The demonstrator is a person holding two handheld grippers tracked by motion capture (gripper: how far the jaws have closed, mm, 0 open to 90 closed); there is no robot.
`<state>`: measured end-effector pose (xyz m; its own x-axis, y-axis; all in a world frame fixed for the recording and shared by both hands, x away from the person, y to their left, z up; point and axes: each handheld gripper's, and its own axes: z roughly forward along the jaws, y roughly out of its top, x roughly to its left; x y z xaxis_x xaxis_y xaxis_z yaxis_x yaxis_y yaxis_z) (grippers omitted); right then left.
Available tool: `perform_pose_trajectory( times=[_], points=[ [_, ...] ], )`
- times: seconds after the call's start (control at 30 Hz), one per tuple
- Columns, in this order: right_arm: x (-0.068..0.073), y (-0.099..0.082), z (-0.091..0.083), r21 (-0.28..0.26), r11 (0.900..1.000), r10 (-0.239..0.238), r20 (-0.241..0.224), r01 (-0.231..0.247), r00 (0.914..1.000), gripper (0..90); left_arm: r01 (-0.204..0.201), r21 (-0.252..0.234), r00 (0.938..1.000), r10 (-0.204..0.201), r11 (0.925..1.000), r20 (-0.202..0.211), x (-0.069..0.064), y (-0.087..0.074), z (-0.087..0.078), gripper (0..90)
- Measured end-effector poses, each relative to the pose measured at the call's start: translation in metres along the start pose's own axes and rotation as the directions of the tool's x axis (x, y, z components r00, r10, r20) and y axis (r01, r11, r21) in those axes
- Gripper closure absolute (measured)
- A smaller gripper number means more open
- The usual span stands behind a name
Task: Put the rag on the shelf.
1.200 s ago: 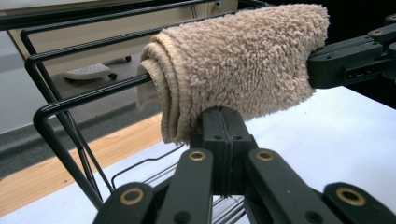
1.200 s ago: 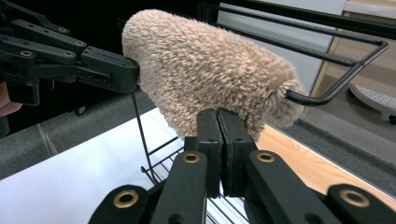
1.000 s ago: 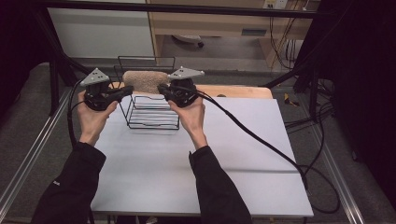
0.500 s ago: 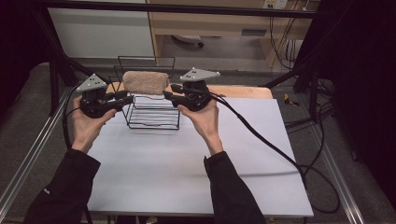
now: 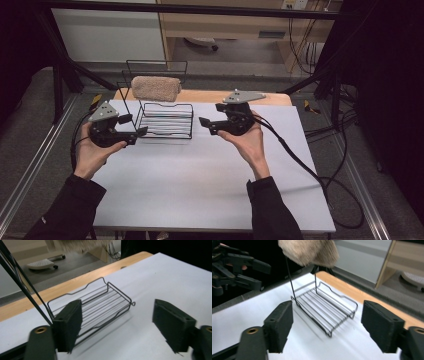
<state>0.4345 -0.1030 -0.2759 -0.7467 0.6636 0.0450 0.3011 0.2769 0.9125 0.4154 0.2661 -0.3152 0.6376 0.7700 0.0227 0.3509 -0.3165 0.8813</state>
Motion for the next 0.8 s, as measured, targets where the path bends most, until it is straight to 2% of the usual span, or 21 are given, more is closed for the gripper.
perform_pose_trajectory(
  times=[0.1,0.23,0.33,0.4,0.53,0.57,0.6,0.8],
  points=[
    [-0.009,-0.014,-0.009,0.016,0.9995,0.025,0.016,-0.026,0.9996,15.9,-0.003,0.008,1.0,0.003,1.0,-0.009,-0.003,-0.006,0.0,14.8],
    [-0.019,-0.032,-0.019,0.035,0.9978,0.056,0.018,-0.057,0.9983,9.7,0.013,0.026,0.9999,-0.013,0.9996,-0.001,-0.008,-0.022,0.003,10.0],
    [-0.027,-0.049,-0.028,0.044,0.996,0.077,0.017,-0.078,0.9969,6.4,0.022,0.035,0.9997,-0.022,0.9992,0.008,-0.01,-0.029,0.003,9.6],
    [-0.031,-0.06,-0.033,0.052,0.9945,0.091,0.013,-0.091,0.9958,4.9,0.038,0.041,0.9991,-0.039,0.9984,0.015,-0.011,-0.038,0.005,9.5],
    [-0.04,-0.084,-0.041,0.068,0.9905,0.118,0.029,-0.12,0.9926,3.5,0.051,0.044,0.9983,-0.052,0.9978,0.027,-0.013,-0.048,0.006,9.5],
    [-0.04,-0.084,-0.041,0.068,0.9905,0.118,0.029,-0.12,0.9926,3.5,0.055,0.047,0.9979,-0.057,0.9974,0.031,-0.013,-0.052,0.006,9.5],
    [-0.044,-0.096,-0.046,0.076,0.9883,0.13,0.039,-0.133,0.9907,2.9,0.057,0.051,0.9973,-0.06,0.9971,0.043,-0.015,-0.059,0.006,9.6],
    [-0.053,-0.13,-0.057,0.099,0.9824,0.154,0.047,-0.158,0.9869,0.8,0.049,0.066,0.9965,-0.053,0.9966,0.065,-0.017,-0.079,0.006,9.7]
  ],
)
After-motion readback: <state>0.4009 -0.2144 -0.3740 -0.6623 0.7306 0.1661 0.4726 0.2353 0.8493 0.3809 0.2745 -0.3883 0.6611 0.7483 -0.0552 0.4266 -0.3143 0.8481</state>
